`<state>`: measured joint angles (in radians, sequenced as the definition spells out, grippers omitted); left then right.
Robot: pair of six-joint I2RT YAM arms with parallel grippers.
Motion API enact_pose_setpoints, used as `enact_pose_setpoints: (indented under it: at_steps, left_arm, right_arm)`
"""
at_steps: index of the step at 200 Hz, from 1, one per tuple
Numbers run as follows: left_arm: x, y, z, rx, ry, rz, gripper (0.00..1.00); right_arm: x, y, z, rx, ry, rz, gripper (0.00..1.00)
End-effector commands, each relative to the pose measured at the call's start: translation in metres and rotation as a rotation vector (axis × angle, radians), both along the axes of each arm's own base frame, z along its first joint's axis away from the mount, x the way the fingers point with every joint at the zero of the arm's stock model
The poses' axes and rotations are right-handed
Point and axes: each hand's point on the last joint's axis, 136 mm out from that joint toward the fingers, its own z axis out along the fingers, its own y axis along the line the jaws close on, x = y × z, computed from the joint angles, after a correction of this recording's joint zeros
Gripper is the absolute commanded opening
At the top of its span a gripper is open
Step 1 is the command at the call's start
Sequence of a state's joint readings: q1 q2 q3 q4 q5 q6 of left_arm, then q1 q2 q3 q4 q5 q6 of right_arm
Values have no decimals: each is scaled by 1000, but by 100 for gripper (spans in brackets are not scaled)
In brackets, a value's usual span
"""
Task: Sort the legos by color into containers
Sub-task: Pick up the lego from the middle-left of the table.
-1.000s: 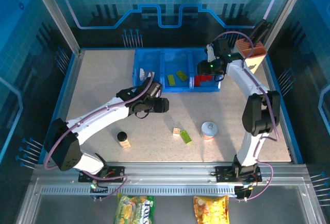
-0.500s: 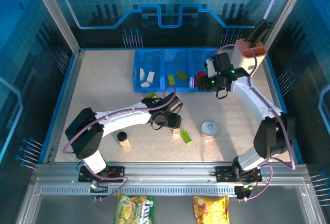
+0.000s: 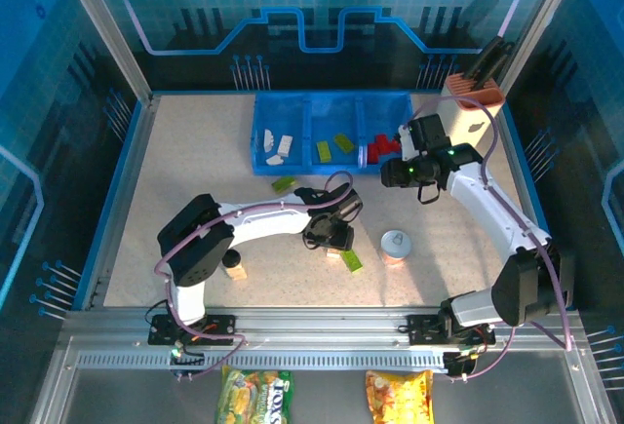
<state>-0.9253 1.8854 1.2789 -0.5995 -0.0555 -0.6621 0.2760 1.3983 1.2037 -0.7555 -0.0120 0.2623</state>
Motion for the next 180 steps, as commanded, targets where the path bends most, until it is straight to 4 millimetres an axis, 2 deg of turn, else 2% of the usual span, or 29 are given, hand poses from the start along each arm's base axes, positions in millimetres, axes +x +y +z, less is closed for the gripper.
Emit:
enact_pose_setpoints:
  at_steps: [1,51,95,142,180]
  left_arm:
    - [-8,1,-7,31,49,17,58]
    - [-11,12,-17,89,65,29,52]
    - [-10,14,-12,91,49,31,44]
    - [-8,17,-8,97,29,24,38]
    - [-5,22,1,89,5,29,34]
  right_arm:
    - [-9,-2,2,-8,3,1,51]
    - [-11,-3,4,-12,1,0,51]
    - [-11,-2,5,-10,1,1,51]
    - [-10,1,12,-11,-10,5,50]
    - [-16,6,10,-23,1,17,50]
